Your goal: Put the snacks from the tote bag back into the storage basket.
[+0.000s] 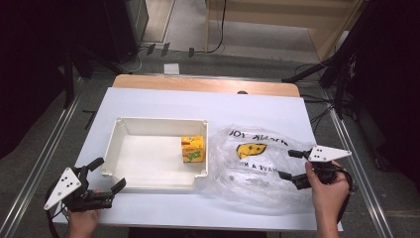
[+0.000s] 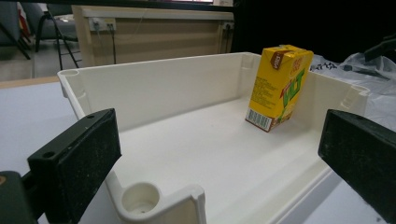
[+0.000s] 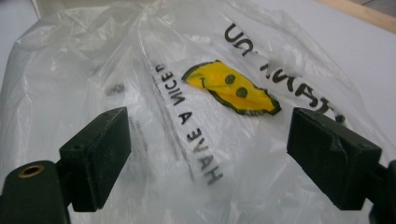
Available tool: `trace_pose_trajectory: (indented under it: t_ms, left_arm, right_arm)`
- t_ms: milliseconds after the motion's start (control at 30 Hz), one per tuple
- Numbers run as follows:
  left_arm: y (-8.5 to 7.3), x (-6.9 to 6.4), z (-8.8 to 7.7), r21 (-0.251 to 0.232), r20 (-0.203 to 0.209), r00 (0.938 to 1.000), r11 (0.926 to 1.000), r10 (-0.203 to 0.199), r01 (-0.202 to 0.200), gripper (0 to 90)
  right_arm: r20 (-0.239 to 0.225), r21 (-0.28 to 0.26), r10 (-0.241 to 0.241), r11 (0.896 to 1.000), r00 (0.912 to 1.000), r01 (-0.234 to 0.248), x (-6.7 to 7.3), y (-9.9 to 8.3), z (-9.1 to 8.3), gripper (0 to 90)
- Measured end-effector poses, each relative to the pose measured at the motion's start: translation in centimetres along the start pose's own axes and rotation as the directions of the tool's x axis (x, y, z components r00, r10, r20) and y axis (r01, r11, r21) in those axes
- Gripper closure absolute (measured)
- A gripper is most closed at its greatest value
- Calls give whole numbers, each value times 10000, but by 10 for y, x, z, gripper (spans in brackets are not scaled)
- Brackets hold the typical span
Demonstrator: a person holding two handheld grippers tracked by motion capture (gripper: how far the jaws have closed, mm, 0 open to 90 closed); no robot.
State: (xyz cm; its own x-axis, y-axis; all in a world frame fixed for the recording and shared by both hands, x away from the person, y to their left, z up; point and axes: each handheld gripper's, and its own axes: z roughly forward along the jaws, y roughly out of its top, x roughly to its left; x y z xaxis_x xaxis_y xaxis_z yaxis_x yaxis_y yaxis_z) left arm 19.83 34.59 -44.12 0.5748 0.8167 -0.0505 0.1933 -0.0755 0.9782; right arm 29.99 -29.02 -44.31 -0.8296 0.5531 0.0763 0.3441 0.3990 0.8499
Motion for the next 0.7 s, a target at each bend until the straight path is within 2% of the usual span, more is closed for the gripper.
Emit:
trace_pose_trajectory:
  t_ms: [133,367,500,700]
  left_arm:
    - [0,0,-1,-14,47,10000,10000,10,-10,0]
    - [0,1,-1,-32,51,10000,10000,-17,17,0]
    - [0,1,-2,-27,44,10000,10000,-30,31,0]
    - [0,1,-2,-27,40,10000,10000,-19,19,0]
  right_arm:
    - [104,-3,211,9998,9997,-211,0,-8,-2,146]
    - [267,-578,524,9970,9983,-508,-1,-16,-12,149]
    - [428,-451,719,9965,9965,-699,-4,-27,-16,149]
    - [582,-662,1007,9931,9932,-968,-8,-35,-22,148]
